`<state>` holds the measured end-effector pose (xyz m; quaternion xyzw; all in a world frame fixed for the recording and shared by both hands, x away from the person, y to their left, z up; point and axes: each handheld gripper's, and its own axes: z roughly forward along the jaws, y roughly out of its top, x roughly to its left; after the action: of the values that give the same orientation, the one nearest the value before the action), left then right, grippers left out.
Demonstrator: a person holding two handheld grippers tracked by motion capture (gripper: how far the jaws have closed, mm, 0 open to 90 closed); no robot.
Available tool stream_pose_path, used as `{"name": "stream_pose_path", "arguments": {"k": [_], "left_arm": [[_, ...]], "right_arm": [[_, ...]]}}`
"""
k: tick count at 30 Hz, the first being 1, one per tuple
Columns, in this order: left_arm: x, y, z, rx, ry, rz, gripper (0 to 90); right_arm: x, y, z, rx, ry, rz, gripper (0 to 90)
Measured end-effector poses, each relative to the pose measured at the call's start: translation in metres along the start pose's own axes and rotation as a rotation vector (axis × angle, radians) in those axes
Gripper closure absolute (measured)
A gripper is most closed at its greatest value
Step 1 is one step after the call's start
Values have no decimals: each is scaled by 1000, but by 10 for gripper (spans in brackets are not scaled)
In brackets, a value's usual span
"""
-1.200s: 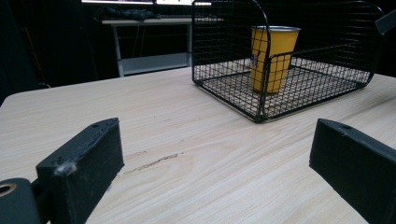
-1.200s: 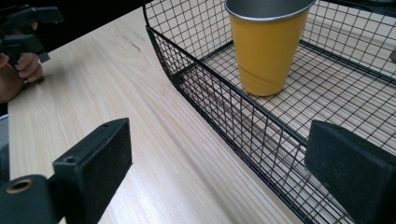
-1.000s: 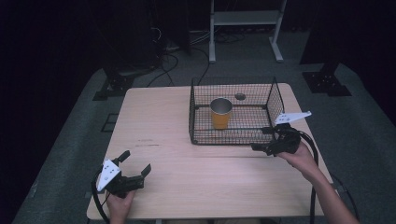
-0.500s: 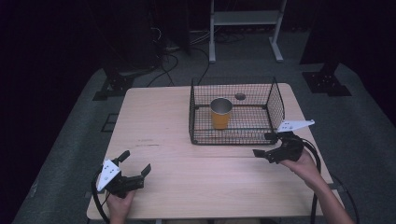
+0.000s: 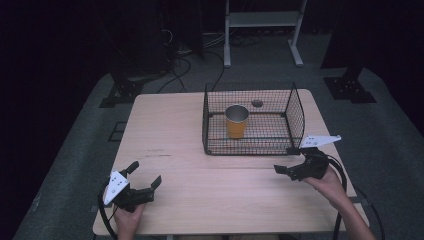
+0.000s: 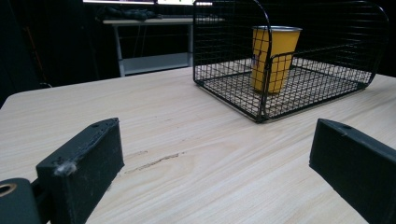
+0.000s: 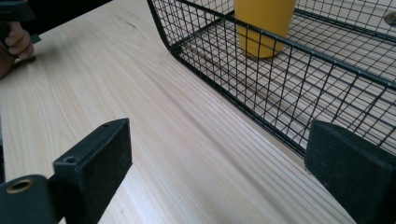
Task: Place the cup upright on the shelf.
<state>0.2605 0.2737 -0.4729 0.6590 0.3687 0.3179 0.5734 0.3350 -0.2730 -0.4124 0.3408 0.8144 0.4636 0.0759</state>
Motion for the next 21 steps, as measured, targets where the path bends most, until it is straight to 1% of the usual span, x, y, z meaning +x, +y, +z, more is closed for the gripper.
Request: {"name": "stream_pose_path", "arguments": {"k": [3,4,5,7,9,10,12,14,16,18,20,21], "left_arm": [[0,0,0,-1,0,-1,22],[0,0,0,-1,0,-1,22],[0,0,0,0,0,0,22],[0,0,0,1,0,1,22],[0,0,0,0,0,0,22],[0,0,0,0,0,0,22],[0,0,0,1,1,1,22],[0,0,0,1,1,2,22],[0,0,0,1,1,1,22],[0,0,0,1,1,1,22],[0,0,0,2,3,2,22],[0,0,0,2,2,2,22]], "right_arm": [[2,-7,-2,-12,0,6,68],[2,-7,-2,-12,0,6,68],[4,-11,-3,-16,-10,3,68],[4,-12,-3,-19,-7,8,68],[5,-16,-4,-20,-18,6,67],[5,-20,-6,-26,-10,17,67],[6,-24,-7,-26,-16,20,67],[6,-26,-8,-33,-12,26,67],[7,-31,-9,-29,-23,24,68],[7,-35,-10,-34,-20,36,68],[8,-40,-11,-37,-28,39,68],[8,-42,-11,-42,-22,47,67]]}}
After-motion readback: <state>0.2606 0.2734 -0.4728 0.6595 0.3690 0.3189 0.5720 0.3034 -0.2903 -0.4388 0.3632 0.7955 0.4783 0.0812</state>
